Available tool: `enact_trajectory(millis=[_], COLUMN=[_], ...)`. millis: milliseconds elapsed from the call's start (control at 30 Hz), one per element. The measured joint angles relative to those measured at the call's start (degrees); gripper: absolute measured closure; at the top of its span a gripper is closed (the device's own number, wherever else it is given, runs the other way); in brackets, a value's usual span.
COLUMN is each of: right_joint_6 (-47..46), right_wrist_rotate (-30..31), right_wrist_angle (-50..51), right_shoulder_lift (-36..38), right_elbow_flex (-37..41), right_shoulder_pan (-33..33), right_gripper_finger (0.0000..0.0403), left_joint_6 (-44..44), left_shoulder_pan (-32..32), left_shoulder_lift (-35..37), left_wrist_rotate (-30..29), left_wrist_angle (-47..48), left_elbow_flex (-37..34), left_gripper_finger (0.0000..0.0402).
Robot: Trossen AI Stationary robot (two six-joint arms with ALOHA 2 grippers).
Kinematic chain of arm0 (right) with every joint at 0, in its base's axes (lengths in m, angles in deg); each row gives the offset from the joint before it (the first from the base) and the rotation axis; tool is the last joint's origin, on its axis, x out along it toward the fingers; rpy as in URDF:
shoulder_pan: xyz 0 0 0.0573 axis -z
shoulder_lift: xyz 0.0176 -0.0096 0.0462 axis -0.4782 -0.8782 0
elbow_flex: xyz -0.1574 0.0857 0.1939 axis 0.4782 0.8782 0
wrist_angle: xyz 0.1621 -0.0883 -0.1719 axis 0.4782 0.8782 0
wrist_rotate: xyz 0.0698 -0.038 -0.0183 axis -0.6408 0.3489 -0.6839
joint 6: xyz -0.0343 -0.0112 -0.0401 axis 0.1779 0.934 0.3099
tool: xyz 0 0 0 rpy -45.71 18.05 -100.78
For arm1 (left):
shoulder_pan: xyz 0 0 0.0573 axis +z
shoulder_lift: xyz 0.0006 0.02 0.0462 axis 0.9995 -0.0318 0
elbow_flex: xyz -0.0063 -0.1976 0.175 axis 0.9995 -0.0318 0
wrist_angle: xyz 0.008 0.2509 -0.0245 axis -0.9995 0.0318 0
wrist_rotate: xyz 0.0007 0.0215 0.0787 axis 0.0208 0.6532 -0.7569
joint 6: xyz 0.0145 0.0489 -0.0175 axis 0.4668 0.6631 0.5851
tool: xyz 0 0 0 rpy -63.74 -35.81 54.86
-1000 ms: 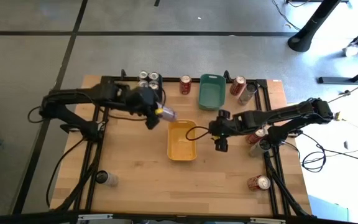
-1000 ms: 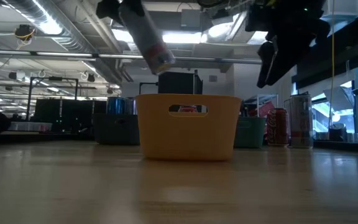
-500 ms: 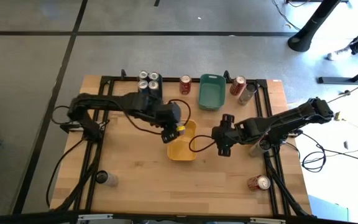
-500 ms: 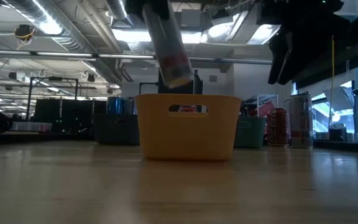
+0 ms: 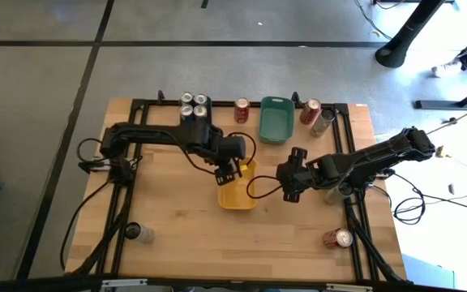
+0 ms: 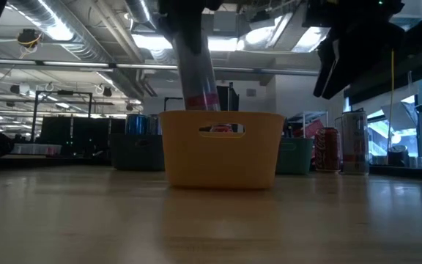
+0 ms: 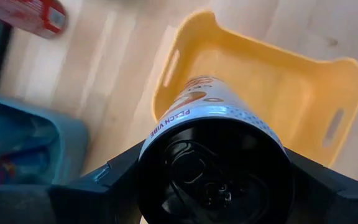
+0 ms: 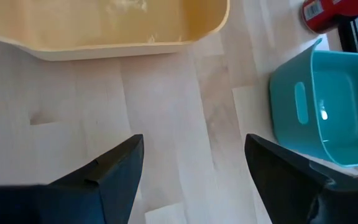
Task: Sort soda cans
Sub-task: Put the top left white pink soda can into the yellow bin
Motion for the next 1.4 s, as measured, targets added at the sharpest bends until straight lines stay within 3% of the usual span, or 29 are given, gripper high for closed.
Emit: enact_trajectory(millis=[467, 1200, 1400], right_joint_6=[0.2, 0.5, 0.6], right_wrist_rotate=[1.5, 1.5, 1.5], right_wrist_angle=[-0.5, -7.9, -8.0], right_shoulder_lift=[0.0, -0.1, 0.0], right_elbow_flex=[0.0, 5.8, 5.8], right_shoulder_pan=[0.0, 0.1, 0.1], right_gripper_finger=[0.0123, 0.0123, 0.0123], left_joint_6=[3.9, 5.8, 5.8], left_shoulder_pan=[3.8, 5.8, 5.8], left_shoulder_lift=[-6.1, -7.1, -7.1], left_wrist_rotate=[5.3, 5.7, 5.7], left_wrist_angle=[-1.1, -4.4, -4.2], left_elbow_flex=[-0.1, -3.3, -3.3], left_gripper_finger=[0.0141, 0.0141, 0.0111])
